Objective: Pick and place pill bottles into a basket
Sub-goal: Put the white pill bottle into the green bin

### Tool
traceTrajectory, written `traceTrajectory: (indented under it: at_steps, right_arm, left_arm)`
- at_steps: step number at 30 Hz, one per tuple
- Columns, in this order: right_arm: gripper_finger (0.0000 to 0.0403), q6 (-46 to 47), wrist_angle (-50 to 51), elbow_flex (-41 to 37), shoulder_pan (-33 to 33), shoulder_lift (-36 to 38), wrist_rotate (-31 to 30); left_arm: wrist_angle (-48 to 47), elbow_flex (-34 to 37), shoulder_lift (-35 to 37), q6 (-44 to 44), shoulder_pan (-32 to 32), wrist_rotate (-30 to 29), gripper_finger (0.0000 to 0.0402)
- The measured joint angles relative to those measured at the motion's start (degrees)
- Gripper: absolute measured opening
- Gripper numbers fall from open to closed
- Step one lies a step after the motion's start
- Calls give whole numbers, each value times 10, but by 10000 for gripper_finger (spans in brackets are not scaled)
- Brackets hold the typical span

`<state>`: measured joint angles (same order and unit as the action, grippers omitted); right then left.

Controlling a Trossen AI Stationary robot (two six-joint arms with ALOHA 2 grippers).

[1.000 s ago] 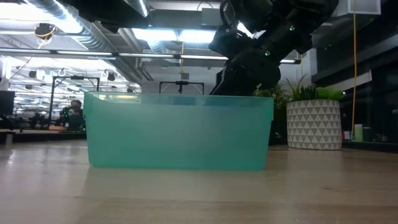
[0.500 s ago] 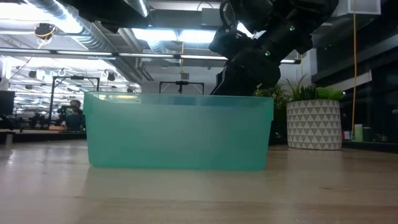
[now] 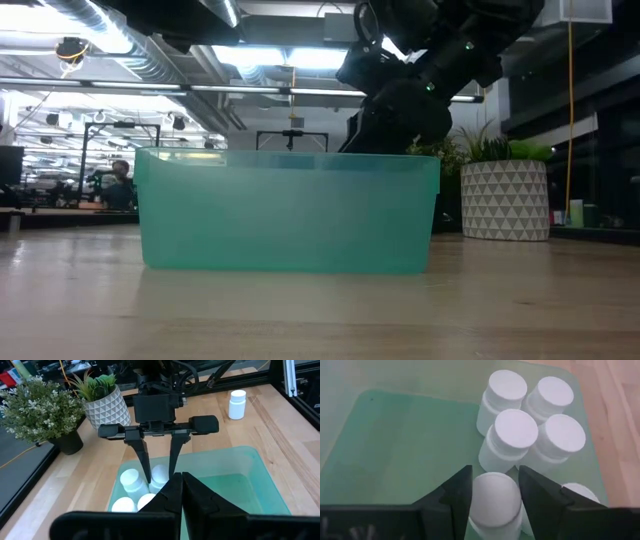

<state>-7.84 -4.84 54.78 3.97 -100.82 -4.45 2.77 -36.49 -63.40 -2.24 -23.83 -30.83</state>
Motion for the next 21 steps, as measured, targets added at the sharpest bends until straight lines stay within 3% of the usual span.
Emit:
traceTrajectory:
  at_steps: [21]
  right_arm:
    - [163, -49, -34, 4, 0, 3, 0]
  left_arm:
    - [0, 0, 0, 0, 0, 0, 6]
